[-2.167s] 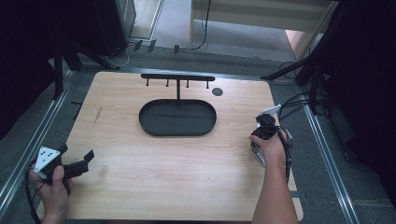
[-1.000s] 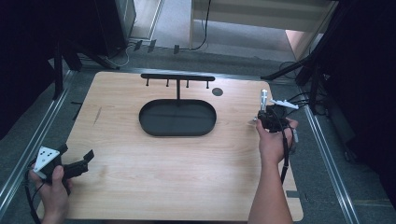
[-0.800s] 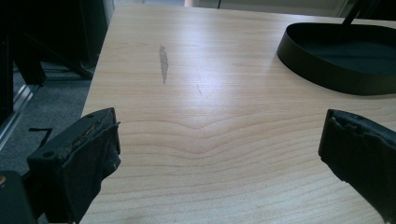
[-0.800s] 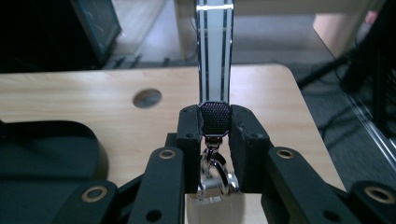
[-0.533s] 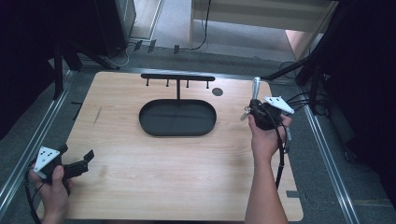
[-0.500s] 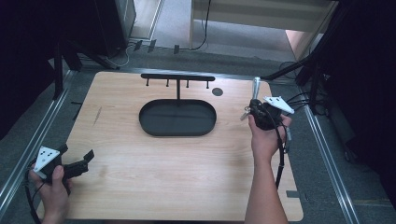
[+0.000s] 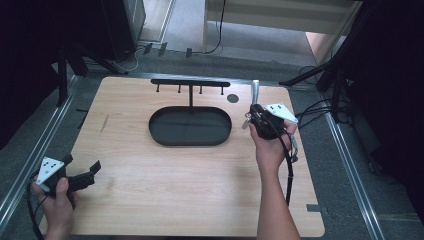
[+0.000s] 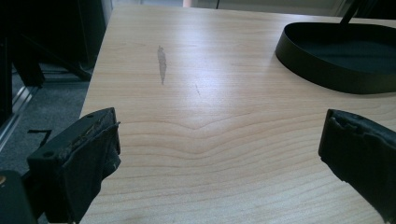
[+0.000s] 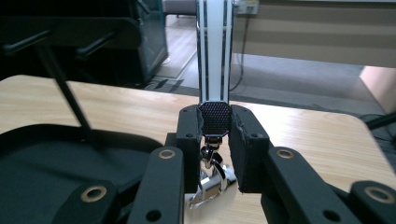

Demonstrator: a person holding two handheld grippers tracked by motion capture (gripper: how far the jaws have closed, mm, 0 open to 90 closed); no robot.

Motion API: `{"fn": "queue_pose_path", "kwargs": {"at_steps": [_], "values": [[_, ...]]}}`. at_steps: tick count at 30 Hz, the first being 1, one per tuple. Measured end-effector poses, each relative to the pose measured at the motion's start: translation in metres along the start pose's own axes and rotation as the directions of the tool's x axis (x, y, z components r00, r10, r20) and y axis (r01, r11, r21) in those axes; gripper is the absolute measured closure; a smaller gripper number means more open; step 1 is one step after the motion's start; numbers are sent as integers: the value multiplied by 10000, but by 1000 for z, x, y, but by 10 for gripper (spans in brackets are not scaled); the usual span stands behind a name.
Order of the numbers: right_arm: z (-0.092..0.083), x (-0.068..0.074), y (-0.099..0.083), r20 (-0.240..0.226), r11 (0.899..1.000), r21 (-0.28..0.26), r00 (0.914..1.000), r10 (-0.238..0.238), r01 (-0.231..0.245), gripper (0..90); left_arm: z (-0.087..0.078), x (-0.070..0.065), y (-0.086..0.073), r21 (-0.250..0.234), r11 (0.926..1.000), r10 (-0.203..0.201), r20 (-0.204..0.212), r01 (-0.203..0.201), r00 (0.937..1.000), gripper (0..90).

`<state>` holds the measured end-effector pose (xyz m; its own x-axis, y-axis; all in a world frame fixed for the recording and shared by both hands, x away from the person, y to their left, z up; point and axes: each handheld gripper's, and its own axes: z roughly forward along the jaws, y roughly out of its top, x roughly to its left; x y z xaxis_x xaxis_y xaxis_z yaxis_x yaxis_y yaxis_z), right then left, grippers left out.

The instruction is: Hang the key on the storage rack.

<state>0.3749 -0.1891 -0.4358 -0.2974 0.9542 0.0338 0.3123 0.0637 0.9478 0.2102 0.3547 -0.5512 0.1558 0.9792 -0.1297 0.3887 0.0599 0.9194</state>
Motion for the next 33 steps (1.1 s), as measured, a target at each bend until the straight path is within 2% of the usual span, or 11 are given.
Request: {"fn": "queue_pose_path", "kwargs": {"at_steps": [1, 5, 6, 7, 13, 14, 19, 26, 27, 30, 33], "values": [[2, 5, -2, -284, 10000, -17, 9996, -13, 12, 753, 0, 0, 0, -6, 10000, -34, 0, 34, 10000, 0], [7, 15, -4, -761, 9999, 16, 9970, -146, 148, 753, 0, 0, 0, -16, 10000, -32, -6, 32, 10000, 0], [7, 15, -4, -761, 9999, 16, 9970, -146, 148, 753, 0, 0, 0, -16, 10000, -32, -6, 32, 10000, 0], [9, 21, -6, -994, 9997, 93, 9948, -220, 230, 754, 0, 0, 0, 12, 10000, 3, -3, -3, 10000, 0], [16, 39, -12, -1828, 9984, 247, 9821, -446, 499, 753, 0, 0, 0, 43, 10000, 52, 21, -52, 10000, 0], [16, 39, -12, -1828, 9984, 247, 9821, -446, 499, 753, 0, 0, 0, 43, 10000, 52, 21, -52, 10000, 0], [22, 52, -16, -2322, 9982, 292, 9717, -442, 524, 753, 0, 0, 0, 30, 10000, 9, 53, -9, 10000, 0], [28, 63, -20, -2634, 9982, 299, 9638, -416, 512, 753, 0, 0, 0, 60, 10000, -12, 55, 12, 10000, 0], [29, 65, -21, -2816, 9990, 260, 9591, -278, 366, 754, 0, 0, 0, 49, 10000, -20, 67, 20, 10000, 0], [30, 69, -21, -2854, 9990, 227, 9579, -303, 384, 754, 0, 0, 0, 13, 10000, -25, 77, 25, 10000, 0], [31, 76, -22, -3068, 9990, 188, 9512, -327, 404, 753, 0, 0, 0, 46, 10000, 32, 61, -32, 10000, 0]]}}
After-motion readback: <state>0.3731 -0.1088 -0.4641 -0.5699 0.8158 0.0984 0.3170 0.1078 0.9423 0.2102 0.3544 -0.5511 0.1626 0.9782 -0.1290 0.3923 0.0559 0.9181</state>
